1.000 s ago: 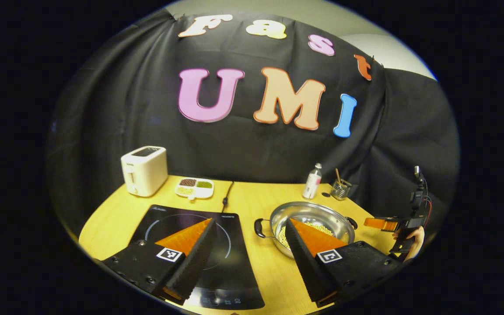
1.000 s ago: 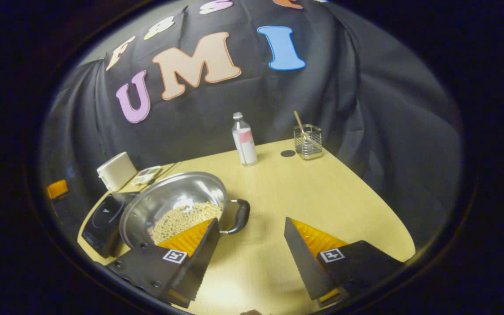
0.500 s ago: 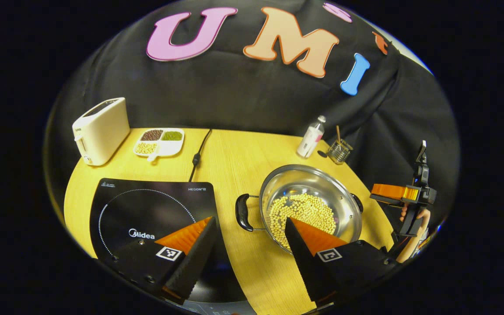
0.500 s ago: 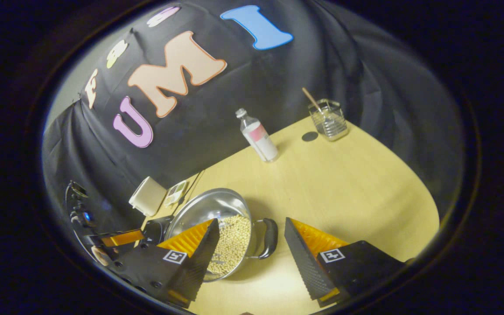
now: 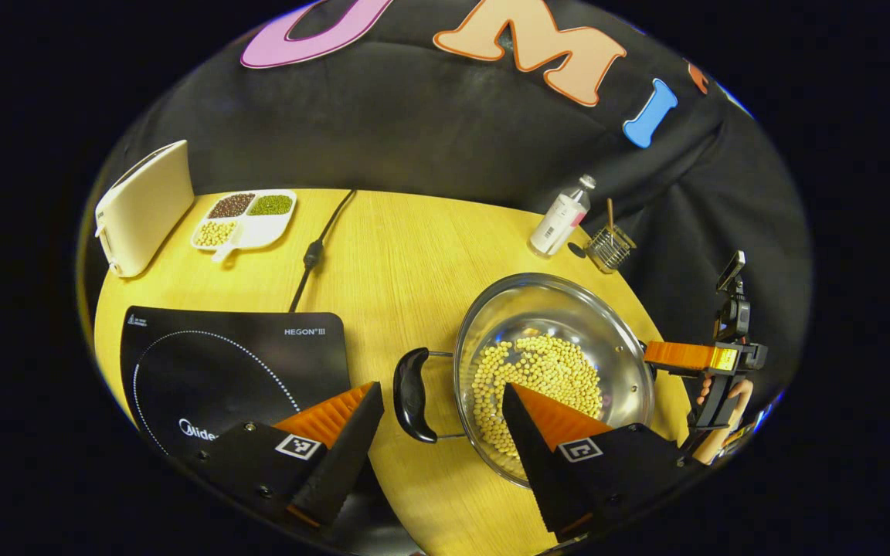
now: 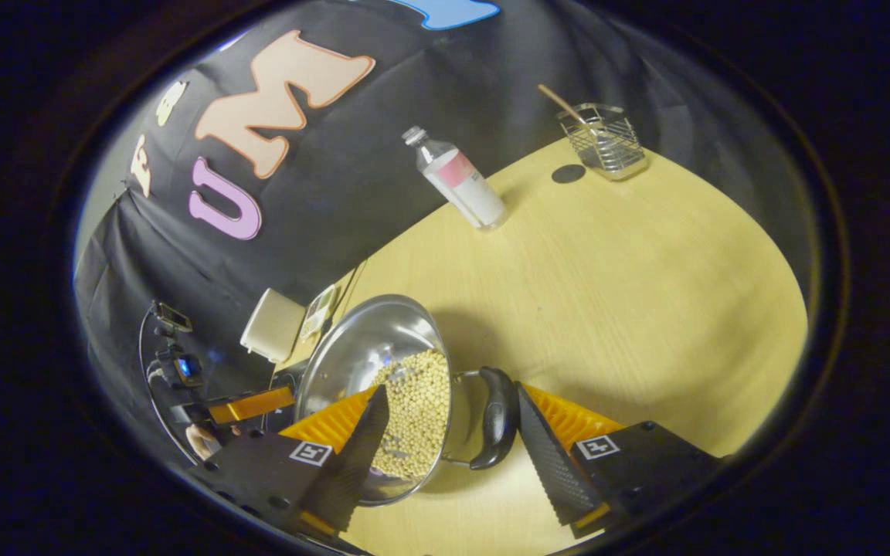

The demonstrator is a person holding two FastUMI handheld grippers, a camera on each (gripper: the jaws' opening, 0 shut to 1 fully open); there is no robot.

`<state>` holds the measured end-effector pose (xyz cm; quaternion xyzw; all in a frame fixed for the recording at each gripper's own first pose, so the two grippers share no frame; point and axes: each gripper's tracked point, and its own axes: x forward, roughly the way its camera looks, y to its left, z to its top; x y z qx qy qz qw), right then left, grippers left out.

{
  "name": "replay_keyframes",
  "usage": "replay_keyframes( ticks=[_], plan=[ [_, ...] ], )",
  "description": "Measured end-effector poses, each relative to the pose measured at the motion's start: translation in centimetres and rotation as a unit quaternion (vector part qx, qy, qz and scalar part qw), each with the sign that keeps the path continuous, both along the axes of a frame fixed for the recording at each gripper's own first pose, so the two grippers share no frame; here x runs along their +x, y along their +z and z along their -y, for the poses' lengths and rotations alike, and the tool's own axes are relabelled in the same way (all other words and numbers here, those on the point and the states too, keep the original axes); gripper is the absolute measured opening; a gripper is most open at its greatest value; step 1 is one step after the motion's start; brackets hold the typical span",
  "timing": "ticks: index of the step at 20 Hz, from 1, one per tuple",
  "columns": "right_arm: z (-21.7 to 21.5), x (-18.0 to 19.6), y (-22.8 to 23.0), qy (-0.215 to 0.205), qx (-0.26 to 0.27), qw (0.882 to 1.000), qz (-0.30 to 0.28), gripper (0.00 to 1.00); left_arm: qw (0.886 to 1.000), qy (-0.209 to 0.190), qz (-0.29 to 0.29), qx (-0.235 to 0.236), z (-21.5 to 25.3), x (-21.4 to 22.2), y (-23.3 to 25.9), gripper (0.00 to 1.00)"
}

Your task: First push the handle of the pot to place it horizontally, then grasp the pot with both hands and set it on the induction cooktop.

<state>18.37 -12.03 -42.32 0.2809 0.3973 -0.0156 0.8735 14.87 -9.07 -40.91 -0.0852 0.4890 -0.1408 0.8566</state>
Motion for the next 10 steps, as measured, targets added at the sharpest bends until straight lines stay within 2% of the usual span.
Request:
replay_keyframes(
  ticks=[5,6,7,8,9,10],
  plan=[
    [-1.2,-0.2,-1.5,0.019,0.005,1.0,-0.015,0.87,1.0,0.001,-0.021,-0.007,1.0,0.2,-1.6,0.94],
    [-1.0,-0.3,-1.9,0.021,-0.007,1.0,-0.019,1.0,1.0,0.003,-0.024,-0.006,1.0,0.1,-1.8,0.94],
    [-0.6,-0.4,-2.2,0.024,-0.018,0.999,-0.017,0.94,1.0,0.004,-0.027,0.0,0.7,0.1,-2.1,0.93],
    [-0.6,-0.4,-2.3,0.028,-0.021,0.999,-0.018,0.78,1.0,0.005,-0.03,0.002,0.6,0.2,-2.4,0.88],
    [-0.8,-0.5,-2.5,0.029,-0.019,0.999,-0.018,0.72,0.999,0.006,-0.034,0.003,0.5,0.3,-2.6,0.85],
    [-0.9,-0.4,-2.8,0.029,-0.021,0.999,-0.02,0.72,0.999,0.006,-0.04,0.005,0.5,0.2,-3.0,0.8]
  ],
)
